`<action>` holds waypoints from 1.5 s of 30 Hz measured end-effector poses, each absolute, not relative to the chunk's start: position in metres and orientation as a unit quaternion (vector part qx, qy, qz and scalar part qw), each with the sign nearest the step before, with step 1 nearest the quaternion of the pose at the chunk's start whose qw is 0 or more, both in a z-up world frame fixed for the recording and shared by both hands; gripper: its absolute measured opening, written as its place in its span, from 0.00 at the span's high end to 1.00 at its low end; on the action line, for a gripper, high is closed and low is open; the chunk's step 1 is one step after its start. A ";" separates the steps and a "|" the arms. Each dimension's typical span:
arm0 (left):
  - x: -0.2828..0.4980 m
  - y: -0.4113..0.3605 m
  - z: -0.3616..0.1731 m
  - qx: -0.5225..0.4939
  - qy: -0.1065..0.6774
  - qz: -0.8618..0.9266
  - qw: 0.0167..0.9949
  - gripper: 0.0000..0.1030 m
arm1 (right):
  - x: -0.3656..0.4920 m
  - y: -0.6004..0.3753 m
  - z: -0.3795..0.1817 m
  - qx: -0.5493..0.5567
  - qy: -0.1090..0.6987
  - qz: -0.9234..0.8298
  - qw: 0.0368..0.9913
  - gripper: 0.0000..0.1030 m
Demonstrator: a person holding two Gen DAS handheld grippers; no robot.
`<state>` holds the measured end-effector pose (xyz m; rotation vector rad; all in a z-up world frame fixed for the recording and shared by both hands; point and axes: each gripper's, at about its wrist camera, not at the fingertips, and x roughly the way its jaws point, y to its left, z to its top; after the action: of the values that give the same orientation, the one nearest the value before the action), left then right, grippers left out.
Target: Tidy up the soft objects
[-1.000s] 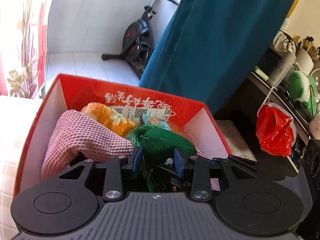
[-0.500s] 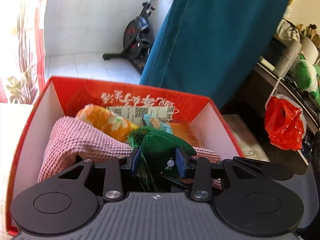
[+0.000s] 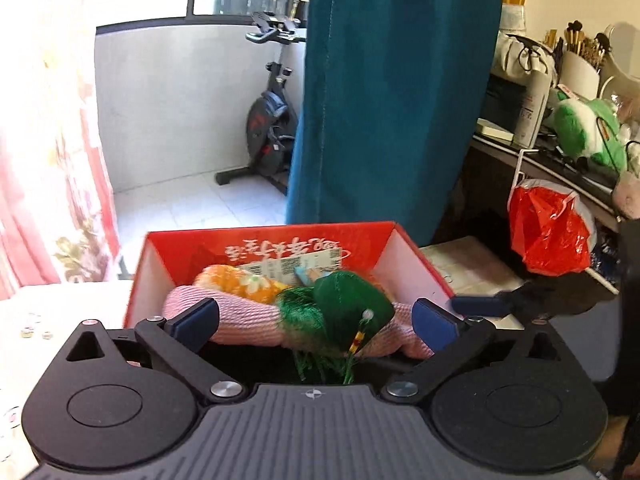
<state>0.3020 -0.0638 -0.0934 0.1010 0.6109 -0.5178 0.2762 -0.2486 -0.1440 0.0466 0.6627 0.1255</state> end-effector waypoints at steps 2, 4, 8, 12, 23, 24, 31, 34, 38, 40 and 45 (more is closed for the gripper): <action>0.292 -0.062 -0.087 0.064 0.295 -0.231 0.925 0.00 | 0.266 -0.251 -0.137 0.018 0.312 0.057 0.948 0.01; 0.278 -0.060 -0.081 0.080 0.279 -0.221 0.931 0.00 | 0.257 -0.252 -0.129 0.011 0.305 0.056 0.951 0.01; 0.248 -0.052 -0.064 0.092 0.246 -0.192 0.946 0.00 | 0.237 -0.256 -0.112 0.010 0.291 0.051 0.955 0.01; 0.220 -0.044 -0.040 0.082 0.223 -0.181 0.954 0.00 | 0.211 -0.260 -0.090 0.031 0.271 0.044 0.961 0.00; 0.126 -0.024 0.034 0.068 0.173 -0.131 0.974 0.00 | 0.115 -0.248 -0.009 0.019 0.199 0.025 0.980 0.01; 0.117 -0.024 0.039 0.078 0.171 -0.125 0.974 0.00 | 0.107 -0.247 -0.002 0.016 0.191 0.025 0.981 0.00; 0.061 -0.026 0.069 0.107 0.139 -0.098 0.980 0.00 | 0.043 -0.252 0.048 0.041 0.131 0.025 0.990 0.00; 0.046 -0.024 0.076 0.102 0.123 -0.093 0.983 0.00 | 0.022 -0.256 0.062 0.052 0.116 0.029 0.991 0.00; 0.032 -0.026 0.085 0.104 0.118 -0.060 0.986 0.00 | 0.000 -0.256 0.075 0.037 0.100 0.029 0.994 0.00; 0.029 -0.025 0.086 0.100 0.120 -0.054 0.986 0.00 | -0.009 -0.254 0.080 0.035 0.095 0.029 0.994 0.00; 0.022 -0.026 0.085 0.091 0.125 -0.046 0.987 0.00 | -0.018 -0.253 0.083 0.044 0.099 0.037 0.993 0.00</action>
<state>0.0215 -0.0259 0.0850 0.1828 0.2509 -0.0924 -0.0180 -0.2535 0.0827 0.0889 0.1976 0.0734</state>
